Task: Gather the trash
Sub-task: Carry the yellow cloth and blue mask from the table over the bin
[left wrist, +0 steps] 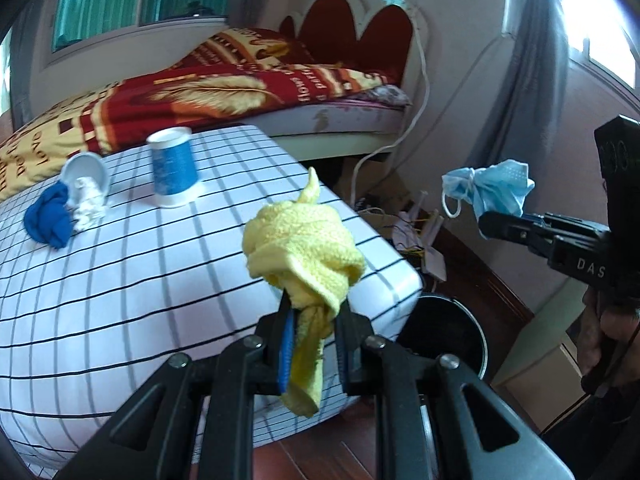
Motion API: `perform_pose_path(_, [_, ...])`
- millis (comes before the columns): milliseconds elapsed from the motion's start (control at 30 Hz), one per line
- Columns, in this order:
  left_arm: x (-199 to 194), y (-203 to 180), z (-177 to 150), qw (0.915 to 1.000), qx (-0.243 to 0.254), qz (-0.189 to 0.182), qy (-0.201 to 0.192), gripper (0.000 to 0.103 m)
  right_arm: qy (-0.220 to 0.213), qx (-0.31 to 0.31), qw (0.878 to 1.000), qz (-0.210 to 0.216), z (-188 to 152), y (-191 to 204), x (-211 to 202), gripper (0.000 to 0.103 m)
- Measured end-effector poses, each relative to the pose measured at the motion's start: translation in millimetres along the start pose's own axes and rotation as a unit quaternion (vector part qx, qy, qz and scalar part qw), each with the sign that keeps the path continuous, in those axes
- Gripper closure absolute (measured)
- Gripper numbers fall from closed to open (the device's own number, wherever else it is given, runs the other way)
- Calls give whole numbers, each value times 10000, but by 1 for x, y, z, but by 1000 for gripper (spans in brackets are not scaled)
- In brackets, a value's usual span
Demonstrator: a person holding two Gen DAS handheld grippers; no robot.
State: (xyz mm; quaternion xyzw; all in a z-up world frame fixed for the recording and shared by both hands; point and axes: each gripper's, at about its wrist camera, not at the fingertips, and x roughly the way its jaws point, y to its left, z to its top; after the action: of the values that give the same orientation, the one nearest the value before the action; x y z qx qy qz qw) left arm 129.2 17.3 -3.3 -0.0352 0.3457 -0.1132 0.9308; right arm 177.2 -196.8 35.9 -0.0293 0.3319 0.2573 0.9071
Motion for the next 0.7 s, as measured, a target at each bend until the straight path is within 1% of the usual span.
perform_pose_path(233, [12,-40,1,9990,320,-278,114,84,-22,416,9987,-293,-21,-44,-20,91])
perform_pose_path(500, [29,-79,0,9967,578,-516,254,84,45,672,9965,-488,-46,-74,-32,91])
perform_pose_path(700, [43,-109,-7,9938,747,-707,426,84,137,832,9944,-644,-67,-93,-39,91])
